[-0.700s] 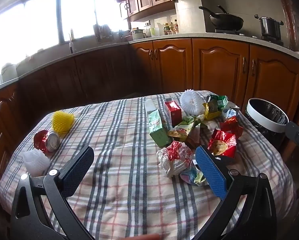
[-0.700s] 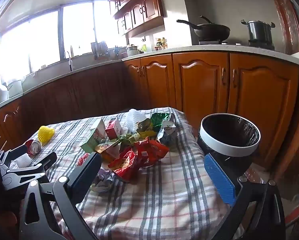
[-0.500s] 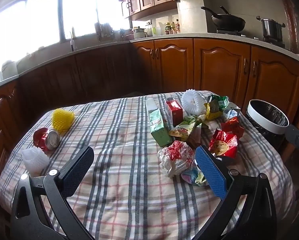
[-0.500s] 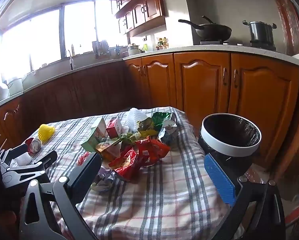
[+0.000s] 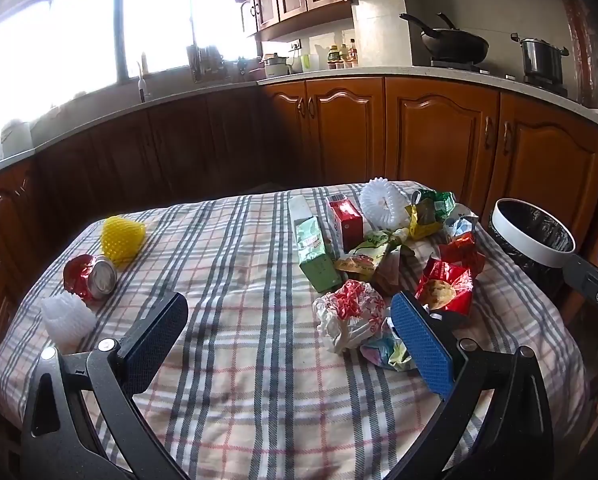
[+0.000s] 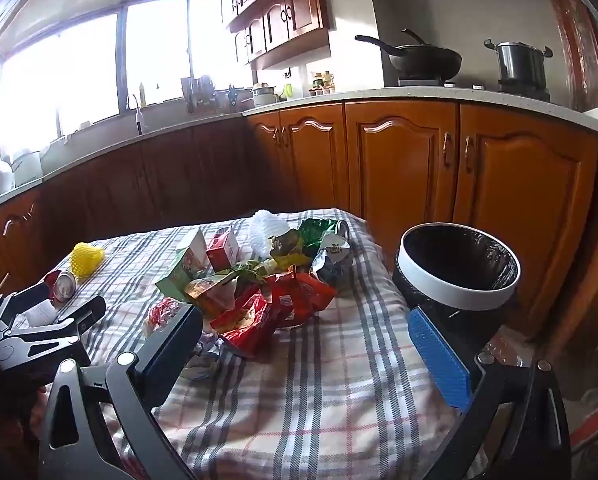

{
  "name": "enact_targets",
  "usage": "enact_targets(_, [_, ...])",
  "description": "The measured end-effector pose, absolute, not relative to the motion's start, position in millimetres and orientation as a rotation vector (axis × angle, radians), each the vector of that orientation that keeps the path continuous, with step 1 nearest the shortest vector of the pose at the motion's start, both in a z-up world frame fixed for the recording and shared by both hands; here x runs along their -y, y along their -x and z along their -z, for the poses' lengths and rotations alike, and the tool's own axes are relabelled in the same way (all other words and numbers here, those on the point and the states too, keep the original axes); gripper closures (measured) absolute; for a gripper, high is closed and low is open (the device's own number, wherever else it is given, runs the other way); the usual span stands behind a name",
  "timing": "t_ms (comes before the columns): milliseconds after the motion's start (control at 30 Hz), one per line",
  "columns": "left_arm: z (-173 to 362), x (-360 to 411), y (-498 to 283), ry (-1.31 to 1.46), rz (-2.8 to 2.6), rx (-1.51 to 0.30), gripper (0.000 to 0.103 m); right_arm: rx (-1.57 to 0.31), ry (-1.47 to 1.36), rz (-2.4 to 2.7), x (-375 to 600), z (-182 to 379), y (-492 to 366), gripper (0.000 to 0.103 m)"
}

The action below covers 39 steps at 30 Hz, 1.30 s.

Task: Collect trash

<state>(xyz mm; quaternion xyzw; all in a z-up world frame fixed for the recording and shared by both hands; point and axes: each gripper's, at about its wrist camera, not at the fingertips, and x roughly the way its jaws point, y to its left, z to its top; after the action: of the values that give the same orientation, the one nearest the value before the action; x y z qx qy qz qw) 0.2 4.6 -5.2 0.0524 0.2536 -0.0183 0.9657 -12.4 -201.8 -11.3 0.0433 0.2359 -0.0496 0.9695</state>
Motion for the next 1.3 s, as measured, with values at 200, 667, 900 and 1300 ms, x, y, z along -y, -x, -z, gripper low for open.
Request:
enact_targets(200, [5,-2,4,-0.112,0.041,-0.512,0.000,-0.474,-0.085,0.109,204,11,13,0.000])
enact_targets(667, [3,0,0,-0.113,0.047,-0.521,0.000,-0.479,-0.083,0.118,207,12,13,0.000])
enact_targets(900, [0,5,5,-0.119,0.045,-0.515,0.000,-0.478,-0.083,0.117,207,12,13,0.000])
enact_targets(1300, [1,-4,-1,-0.106,0.044,-0.517,0.000,-0.477,-0.075,0.109,204,10,13,0.000])
